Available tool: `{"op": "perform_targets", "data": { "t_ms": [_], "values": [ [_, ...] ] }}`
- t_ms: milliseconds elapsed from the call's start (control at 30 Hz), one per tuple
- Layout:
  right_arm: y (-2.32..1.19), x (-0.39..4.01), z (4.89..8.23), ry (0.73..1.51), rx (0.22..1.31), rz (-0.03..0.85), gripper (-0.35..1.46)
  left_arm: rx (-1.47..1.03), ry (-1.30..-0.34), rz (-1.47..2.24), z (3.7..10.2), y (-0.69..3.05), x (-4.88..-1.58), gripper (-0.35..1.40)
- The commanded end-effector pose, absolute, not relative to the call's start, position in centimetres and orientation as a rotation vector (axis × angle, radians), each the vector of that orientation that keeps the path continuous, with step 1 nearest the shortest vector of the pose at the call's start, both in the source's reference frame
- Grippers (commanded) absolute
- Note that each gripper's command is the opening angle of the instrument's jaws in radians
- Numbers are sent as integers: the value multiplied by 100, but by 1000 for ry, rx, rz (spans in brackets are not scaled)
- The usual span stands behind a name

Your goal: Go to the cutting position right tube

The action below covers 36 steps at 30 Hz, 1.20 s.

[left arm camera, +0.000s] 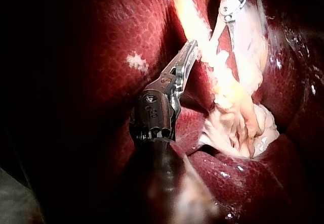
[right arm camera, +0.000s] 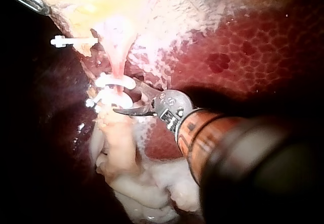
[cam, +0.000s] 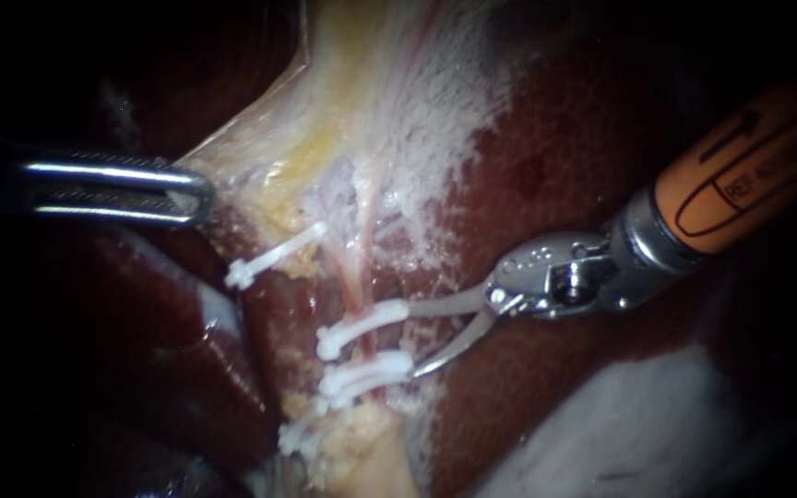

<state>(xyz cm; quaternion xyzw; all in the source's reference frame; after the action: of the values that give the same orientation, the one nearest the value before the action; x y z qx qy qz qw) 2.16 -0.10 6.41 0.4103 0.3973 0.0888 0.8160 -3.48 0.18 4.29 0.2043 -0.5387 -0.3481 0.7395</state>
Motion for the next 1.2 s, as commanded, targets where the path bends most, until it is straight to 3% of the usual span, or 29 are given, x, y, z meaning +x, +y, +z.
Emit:
{"op": "perform_targets", "data": {
  "t_ms": [33,833,1200],
  "values": [
    [-10,217,641,845,876,195,79,448,-1182,-764,429,17,-348,-35],
    [-16,247,636,870,913,230,69,445,-1181,-765,431,17,-352,-35],
    [-23,252,637,845,952,239,42,443,-1181,-766,432,16,-354,-35]
  ]
}}
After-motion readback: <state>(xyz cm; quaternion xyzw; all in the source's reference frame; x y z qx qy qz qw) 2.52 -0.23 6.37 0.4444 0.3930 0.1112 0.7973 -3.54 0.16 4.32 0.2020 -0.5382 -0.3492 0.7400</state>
